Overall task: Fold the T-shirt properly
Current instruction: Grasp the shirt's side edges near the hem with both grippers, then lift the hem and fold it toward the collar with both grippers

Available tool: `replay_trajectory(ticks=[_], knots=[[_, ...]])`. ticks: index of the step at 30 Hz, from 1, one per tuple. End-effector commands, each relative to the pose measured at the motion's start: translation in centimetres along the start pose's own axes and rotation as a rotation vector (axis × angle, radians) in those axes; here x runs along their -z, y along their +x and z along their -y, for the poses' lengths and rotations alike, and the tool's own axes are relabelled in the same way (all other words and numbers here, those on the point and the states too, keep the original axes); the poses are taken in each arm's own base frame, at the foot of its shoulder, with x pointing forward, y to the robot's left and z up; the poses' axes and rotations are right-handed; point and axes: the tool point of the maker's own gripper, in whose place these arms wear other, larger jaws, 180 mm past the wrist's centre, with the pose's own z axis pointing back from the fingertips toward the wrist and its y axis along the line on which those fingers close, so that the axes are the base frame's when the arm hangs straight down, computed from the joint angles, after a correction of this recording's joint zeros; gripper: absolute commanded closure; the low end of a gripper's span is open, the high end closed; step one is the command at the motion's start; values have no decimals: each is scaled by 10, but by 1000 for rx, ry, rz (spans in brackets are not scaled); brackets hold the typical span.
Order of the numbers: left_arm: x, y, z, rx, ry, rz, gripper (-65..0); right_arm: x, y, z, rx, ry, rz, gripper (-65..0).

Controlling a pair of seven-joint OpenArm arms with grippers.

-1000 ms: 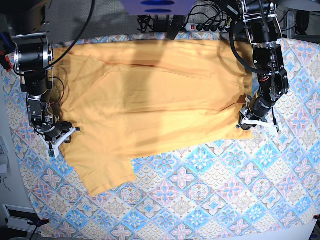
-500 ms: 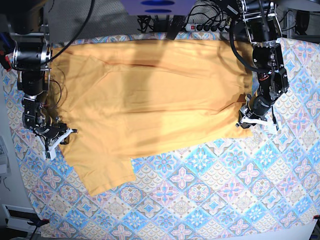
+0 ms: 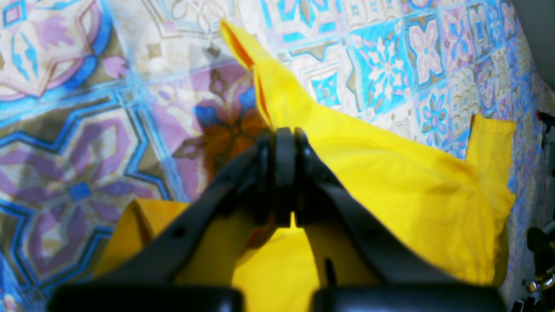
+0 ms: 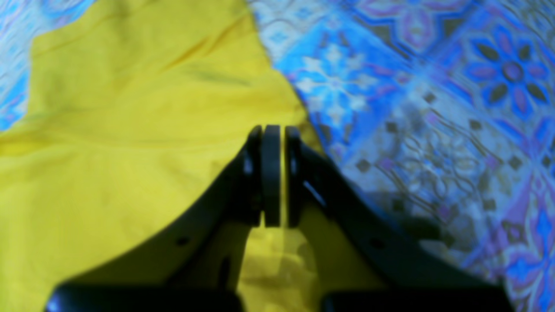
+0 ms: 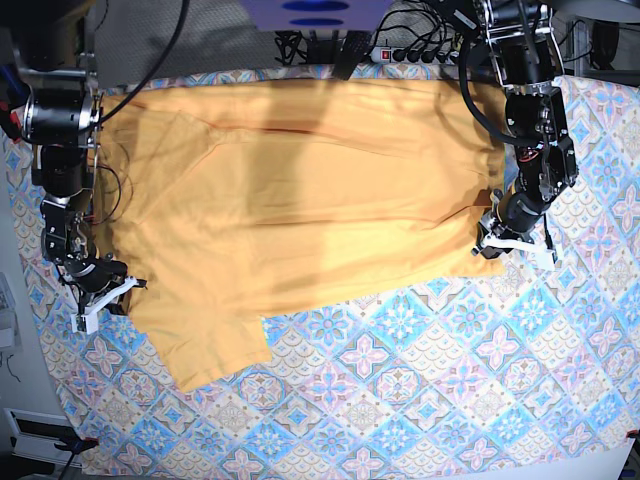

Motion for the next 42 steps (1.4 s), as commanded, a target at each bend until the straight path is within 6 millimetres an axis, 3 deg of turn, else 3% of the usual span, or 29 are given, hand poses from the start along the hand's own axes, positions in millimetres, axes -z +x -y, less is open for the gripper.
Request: replay_trajectory(ticks=[1, 4, 9, 11, 14, 30, 35, 42], knots=[[-3, 15, 7, 14, -23, 39, 0, -1, 14, 11, 11, -17, 33, -32], [-3, 15, 7, 12, -24, 39, 0, -1, 1, 19, 56, -43, 17, -108], [-3, 15, 7, 11, -25, 39, 0, -4, 1, 44, 59, -177, 60, -281], [-3, 15, 7, 11, -25, 39, 0, -6, -1, 54, 56, -232, 55, -322], [-3, 14, 7, 11, -24, 38, 0, -7, -1, 55, 54, -242, 52, -335], [-3, 14, 7, 11, -24, 38, 0, 2, -24, 26, -172, -135, -63, -321], [-3, 14, 7, 11, -24, 38, 0, 3, -40, -2, -160, 23, -143, -181], [-3, 14, 7, 11, -24, 38, 0, 2, -41, -6, -158, 45, -150, -51]])
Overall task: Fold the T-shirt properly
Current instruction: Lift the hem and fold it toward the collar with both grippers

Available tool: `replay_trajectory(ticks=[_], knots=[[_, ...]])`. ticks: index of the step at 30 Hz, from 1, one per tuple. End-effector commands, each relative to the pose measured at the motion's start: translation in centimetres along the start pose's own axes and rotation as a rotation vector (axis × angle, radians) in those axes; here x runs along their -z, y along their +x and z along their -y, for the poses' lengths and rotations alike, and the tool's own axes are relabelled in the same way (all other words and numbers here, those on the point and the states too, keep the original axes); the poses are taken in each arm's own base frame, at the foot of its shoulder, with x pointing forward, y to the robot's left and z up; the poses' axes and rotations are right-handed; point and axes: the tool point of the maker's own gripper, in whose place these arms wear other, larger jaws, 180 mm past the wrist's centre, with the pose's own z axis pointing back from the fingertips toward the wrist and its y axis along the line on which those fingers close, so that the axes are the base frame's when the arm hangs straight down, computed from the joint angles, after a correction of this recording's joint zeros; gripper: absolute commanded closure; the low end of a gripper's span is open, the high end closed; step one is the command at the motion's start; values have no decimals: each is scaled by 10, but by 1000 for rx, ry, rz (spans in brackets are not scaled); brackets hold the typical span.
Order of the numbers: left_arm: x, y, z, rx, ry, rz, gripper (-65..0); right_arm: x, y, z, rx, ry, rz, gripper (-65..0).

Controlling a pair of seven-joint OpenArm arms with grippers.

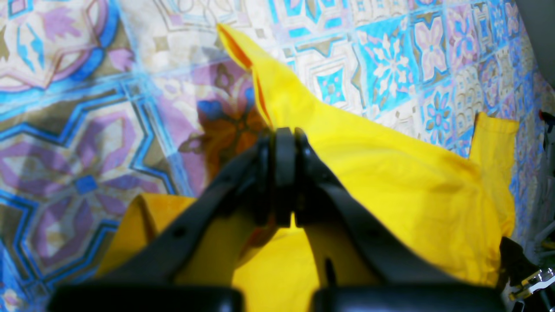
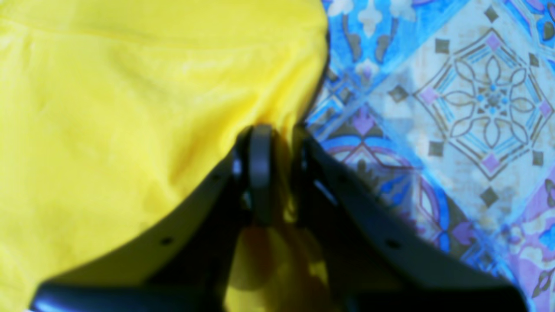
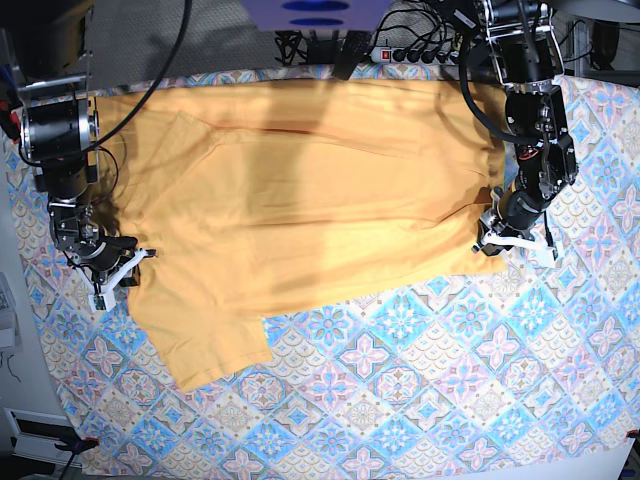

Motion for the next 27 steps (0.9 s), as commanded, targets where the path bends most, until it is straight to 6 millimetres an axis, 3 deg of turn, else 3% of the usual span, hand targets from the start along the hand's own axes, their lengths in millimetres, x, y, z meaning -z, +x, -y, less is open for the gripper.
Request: replay_trajectory(ticks=[1, 5, 10, 15, 21, 27], knots=[[-2, 17, 9, 12, -28, 43, 0, -1, 12, 3, -9, 6, 11, -42], [-2, 17, 9, 12, -28, 43, 0, -4, 30, 9, 23, -4, 68, -17], [-2, 17, 9, 13, -28, 43, 0, -12, 27, 8, 63, -2, 100, -15], [-2, 17, 9, 13, -28, 43, 0, -33, 34, 4, 21, 43, 140, -15], [-3, 19, 10, 14, -31, 46, 0, -58, 40, 13, 11, 15, 196, -15], [-27, 28, 27, 73, -74, 103, 0, -81, 39, 22, 4, -19, 244, -15]])
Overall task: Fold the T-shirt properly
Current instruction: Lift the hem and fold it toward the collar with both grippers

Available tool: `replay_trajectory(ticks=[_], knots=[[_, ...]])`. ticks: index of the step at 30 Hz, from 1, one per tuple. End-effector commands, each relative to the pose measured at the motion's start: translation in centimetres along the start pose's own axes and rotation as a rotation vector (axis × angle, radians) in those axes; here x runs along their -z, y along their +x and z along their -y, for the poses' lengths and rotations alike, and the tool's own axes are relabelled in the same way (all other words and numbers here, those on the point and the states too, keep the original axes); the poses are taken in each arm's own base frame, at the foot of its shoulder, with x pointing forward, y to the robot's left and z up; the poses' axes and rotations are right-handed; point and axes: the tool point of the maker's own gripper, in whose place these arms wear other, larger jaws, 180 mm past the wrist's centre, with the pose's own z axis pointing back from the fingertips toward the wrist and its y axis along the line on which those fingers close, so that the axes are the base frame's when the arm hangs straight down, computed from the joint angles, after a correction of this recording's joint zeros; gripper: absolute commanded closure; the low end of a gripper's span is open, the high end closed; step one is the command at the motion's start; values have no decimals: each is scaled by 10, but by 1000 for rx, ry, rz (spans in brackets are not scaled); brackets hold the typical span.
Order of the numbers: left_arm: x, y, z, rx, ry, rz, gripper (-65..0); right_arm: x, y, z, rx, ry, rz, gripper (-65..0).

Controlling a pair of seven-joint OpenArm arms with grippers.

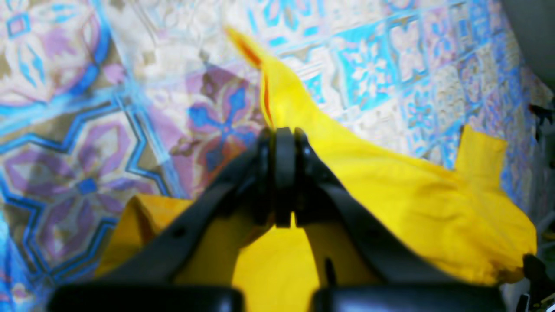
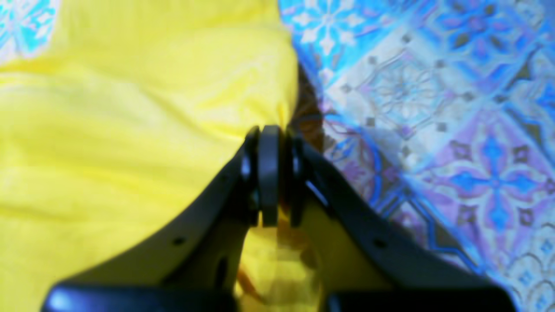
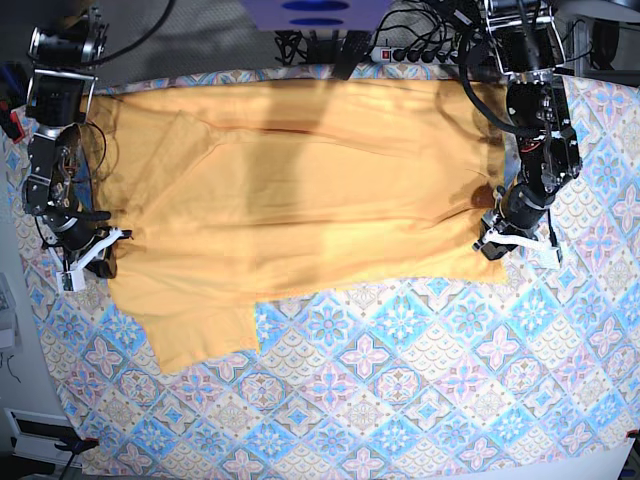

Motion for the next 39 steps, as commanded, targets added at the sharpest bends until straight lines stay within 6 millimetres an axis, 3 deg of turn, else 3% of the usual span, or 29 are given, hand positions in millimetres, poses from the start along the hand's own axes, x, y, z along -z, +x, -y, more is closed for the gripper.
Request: replay_trajectory(ticks=[1, 10, 18, 26, 39], knots=[[-6, 16, 9, 22, -30, 48, 0, -6, 23, 10, -16, -16, 66, -15], [-35, 4, 12, 77, -39, 51, 0, -35, 15, 15, -43, -45, 85, -15], [-50, -2, -18, 105, 25, 29, 0, -68, 2, 30, -51, -96, 90, -15], [-57, -9, -35, 136, 60, -5, 0, -77, -15, 33, -36, -85, 64, -15], [-80, -49, -55, 143, 104, -102, 0, -80, -32, 32, -33, -84, 5, -15]])
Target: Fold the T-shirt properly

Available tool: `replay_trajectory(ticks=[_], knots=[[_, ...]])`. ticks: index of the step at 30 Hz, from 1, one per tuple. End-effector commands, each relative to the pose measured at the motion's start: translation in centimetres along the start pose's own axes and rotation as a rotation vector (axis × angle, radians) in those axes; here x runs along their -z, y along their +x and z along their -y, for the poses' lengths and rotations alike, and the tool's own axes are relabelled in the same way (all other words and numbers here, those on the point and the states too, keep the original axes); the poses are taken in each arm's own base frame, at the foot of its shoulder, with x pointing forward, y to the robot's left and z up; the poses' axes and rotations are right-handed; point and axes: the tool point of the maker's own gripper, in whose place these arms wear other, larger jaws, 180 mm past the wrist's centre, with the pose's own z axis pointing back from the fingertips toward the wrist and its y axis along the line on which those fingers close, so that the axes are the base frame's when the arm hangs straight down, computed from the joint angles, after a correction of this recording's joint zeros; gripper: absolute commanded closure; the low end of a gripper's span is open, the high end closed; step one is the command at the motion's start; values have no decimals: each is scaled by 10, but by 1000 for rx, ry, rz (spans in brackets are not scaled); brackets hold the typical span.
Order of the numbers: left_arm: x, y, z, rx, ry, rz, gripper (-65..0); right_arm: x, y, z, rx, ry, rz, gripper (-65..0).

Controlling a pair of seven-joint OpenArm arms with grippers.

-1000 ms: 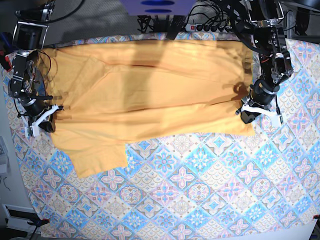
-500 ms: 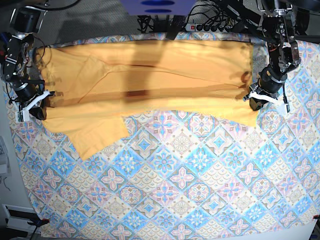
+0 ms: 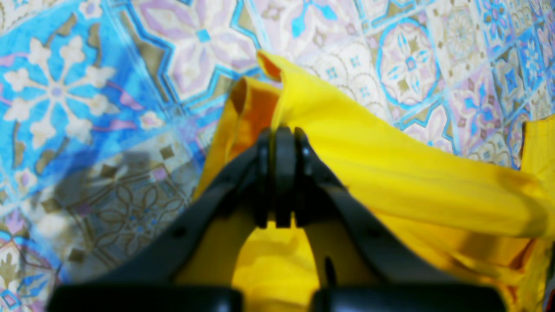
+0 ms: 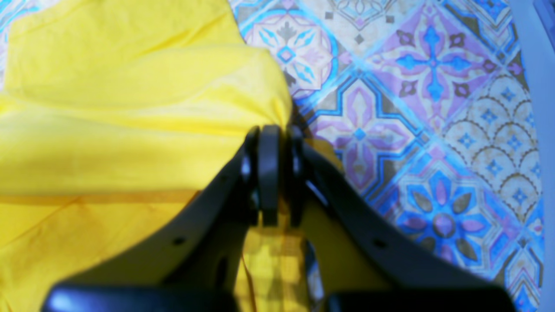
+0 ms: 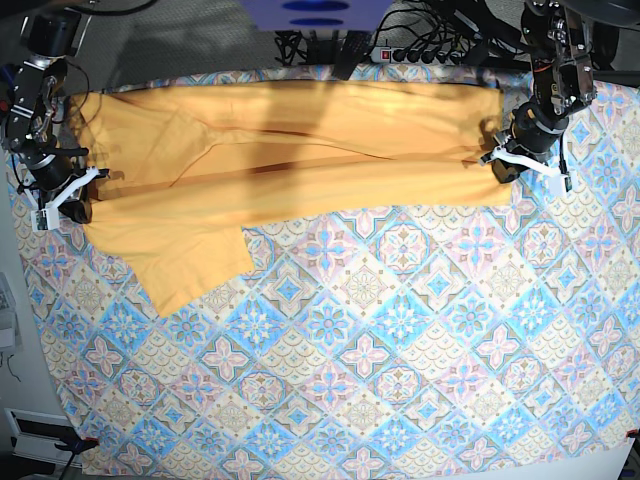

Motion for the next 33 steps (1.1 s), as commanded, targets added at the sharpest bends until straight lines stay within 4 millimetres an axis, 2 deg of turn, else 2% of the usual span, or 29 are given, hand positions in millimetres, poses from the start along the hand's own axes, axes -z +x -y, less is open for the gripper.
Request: replay_trajectory(ticks=[1, 6, 10, 15, 18, 22, 24, 26, 28, 30, 33], knots=[[-3, 10, 1, 17, -6, 30, 0, -3, 19, 9, -16, -15, 51, -15], [-6, -1, -6, 15, 12, 2, 0, -2, 18, 7, -13, -11, 50, -15], [-5, -10, -13, 11, 32, -22, 0, 2, 13, -3, 12, 2, 51, -18], [6, -37, -26, -34, 59, -167, 0, 2, 12, -4, 16, 3, 50, -19], [8, -46, -31, -55, 70, -218, -50, 2, 14, -2, 19, -5, 56, -19], [8, -46, -32, -57, 72, -217, -147, 2, 17, -1, 20, -8, 64, -19], [9, -46, -31, -57, 71, -216, -162, 3, 30, 9, 28, -43, 93, -19], [9, -45, -31, -56, 70, -213, -158, 4, 43, 30, 41, -139, 117, -19], [9, -45, -30, -56, 68, -213, -159, 0, 44, 51, 31, -248, 107, -19], [9, -45, -30, -56, 68, -213, -159, -1, 47, 63, 36, -330, 112, -24], [9, -44, -30, -56, 67, -212, -159, 2, 45, 66, 14, -375, 78, -73]])
